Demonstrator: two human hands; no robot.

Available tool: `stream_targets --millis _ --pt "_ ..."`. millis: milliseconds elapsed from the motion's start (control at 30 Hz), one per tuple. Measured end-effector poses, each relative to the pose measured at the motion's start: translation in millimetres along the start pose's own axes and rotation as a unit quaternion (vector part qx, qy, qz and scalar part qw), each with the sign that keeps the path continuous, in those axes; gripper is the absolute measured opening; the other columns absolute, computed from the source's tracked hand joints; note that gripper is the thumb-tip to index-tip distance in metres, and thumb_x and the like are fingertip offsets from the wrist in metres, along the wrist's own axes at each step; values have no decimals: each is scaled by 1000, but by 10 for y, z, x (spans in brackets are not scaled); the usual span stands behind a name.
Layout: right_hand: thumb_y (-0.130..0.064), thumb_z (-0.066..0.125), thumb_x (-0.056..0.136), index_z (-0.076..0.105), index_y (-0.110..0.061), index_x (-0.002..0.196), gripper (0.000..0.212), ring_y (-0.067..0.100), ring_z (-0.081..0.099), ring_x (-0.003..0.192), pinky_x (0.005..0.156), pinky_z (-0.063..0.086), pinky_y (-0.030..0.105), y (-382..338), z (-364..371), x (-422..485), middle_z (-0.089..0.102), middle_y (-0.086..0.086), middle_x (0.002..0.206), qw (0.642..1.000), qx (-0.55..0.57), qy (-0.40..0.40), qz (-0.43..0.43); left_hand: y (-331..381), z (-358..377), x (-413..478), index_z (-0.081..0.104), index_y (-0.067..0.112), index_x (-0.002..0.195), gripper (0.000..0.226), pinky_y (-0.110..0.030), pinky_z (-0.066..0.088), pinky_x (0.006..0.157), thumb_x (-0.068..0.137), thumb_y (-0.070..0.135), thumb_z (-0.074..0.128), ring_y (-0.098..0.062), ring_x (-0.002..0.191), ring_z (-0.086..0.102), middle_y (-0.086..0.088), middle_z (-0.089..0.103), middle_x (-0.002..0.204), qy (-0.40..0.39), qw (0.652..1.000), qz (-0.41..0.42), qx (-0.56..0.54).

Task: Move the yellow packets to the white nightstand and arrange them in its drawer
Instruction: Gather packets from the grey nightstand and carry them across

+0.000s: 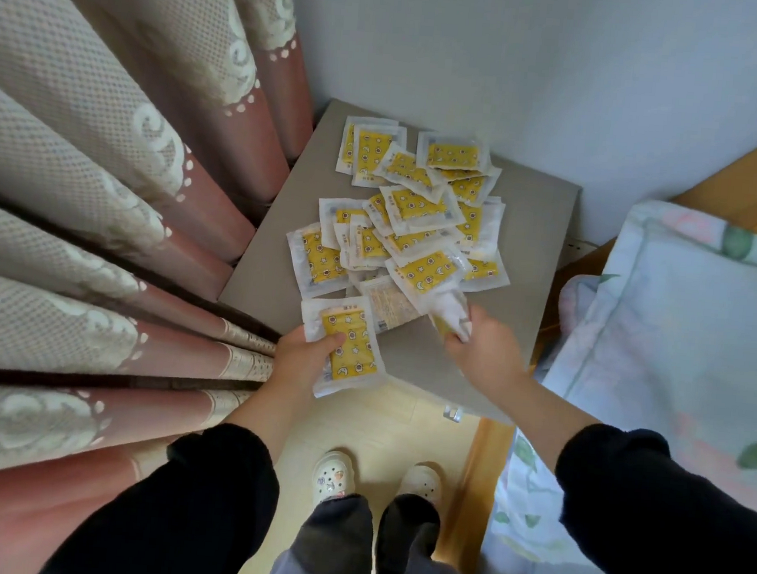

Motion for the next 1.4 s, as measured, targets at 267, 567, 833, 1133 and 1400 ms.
stream_targets --millis 267,567,833,1133,1400 --pt "-22 74 79 60 -14 102 28 23 61 93 74 47 30 -138 -221 -356 63 7 102 854 426 3 297 385 95 -575 63 20 89 15 -45 52 91 84 7 70 -27 96 66 -6 68 99 -7 997 31 69" --pt "-13 71 83 59 -8 109 29 26 63 92 72 52 34 -608 -254 -1237 66 10 105 842 439 50 310 477 -339 -1099 64 16 100 21 -45 52 93 83 6 70 -27 101 65 -7 68 106 -91 977 91 168" --pt "-3 67 83 62 -10 100 18 21 64 86 69 51 28 -1057 179 -2785 66 7 95 810 452 130 350 74 -919 -1534 64 17 91 18 -41 53 90 83 3 70 -25 93 65 -2 67 94 -224 908 105 337" --pt "-1 62 79 64 -4 105 26 24 66 91 84 54 38 -1084 988 -4830 68 13 102 702 480 220 478 -1176 -1201 -2449 66 14 95 15 -47 53 92 83 6 70 -27 95 68 -7 70 101 -347 796 69 491" --pt "1 61 81 60 -12 99 22 20 58 82 75 48 30 -1193 1890 -6993 62 8 91 561 505 353 552 -2666 -1621 -3770 60 13 91 13 -28 53 57 85 2 65 -18 72 65 -5 66 87 -457 656 87 595"
Point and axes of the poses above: each hand's wrist, its own x-axis towards the middle knuckle, its own z-axis out of the palm, y = z × x, the point moved 4 cm from there along x, towards the middle knuckle
